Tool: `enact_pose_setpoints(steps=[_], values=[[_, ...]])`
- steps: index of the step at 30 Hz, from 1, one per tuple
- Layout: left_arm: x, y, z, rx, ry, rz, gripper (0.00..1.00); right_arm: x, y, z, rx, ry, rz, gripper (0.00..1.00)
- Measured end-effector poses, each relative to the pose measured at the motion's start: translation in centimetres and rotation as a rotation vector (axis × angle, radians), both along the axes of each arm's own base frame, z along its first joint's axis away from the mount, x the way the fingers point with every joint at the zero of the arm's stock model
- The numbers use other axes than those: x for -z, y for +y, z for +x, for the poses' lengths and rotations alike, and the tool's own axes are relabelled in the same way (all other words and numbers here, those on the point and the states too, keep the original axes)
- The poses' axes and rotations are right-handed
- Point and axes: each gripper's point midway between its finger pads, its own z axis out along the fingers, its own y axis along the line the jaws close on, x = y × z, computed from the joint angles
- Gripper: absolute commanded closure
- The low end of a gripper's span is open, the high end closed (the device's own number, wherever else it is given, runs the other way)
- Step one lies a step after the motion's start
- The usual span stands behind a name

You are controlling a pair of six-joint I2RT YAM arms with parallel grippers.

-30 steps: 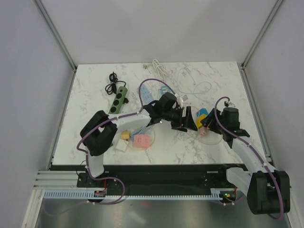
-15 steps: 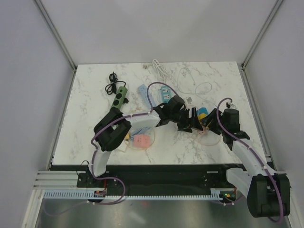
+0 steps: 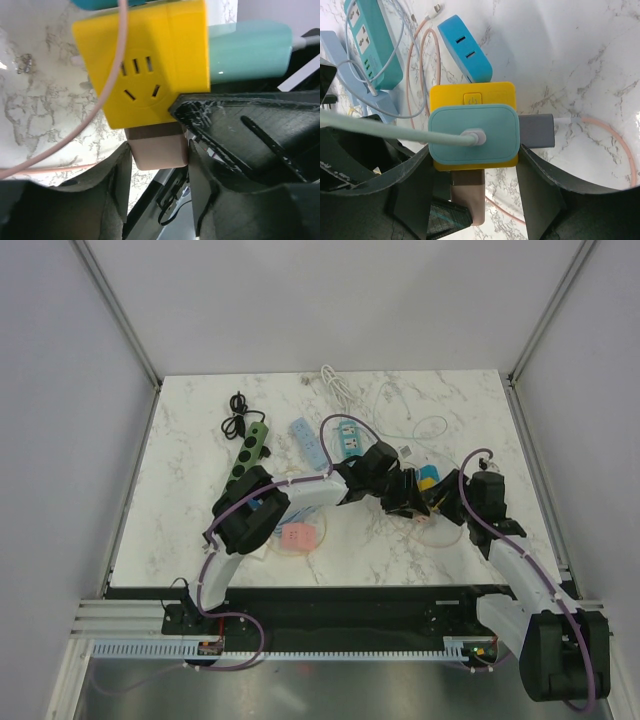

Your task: Pull the plug off the socket

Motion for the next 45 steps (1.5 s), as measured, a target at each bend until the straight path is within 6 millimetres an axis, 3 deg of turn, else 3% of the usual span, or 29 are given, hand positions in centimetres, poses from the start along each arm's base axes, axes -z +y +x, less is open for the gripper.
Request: enact_pose_setpoints(steps=[6, 9, 29, 37, 41, 45], values=[[0.0, 0.0, -0.1, -0.008, 0.015, 0.003, 0.88, -0.1, -0.3, -0.1, 0.032, -0.023, 0.009, 1.0], [0.0, 0.0, -0.1, -0.004, 0.012, -0.005, 0.98, -0.2, -0.5, -0.2, 0.057, -0.054, 0.014, 1.0], [0.3, 0.9, -0.4, -0.035, -0.083, -0.098, 0.98, 0.2, -0.6, -0.1, 0.106, -0.092, 0.029, 1.0], [0.8, 2.5, -6.0, 0.1, 0.036, -0.108, 0.98, -0.7, -4.2, 1.7, 0.269, -0.147, -0.059, 1.0], [0.9, 2.8, -6.8, 0.114, 0.057, -0.109, 0.98, -0.8, -4.4, 1.9, 0.26, -0.142, -0.091, 1.0], [0.8, 4.5, -6.7, 0.091, 0.018, -0.039, 0.98, -1.7, -4.0, 2.4, 0.204, -0.143, -0.116, 1.0]])
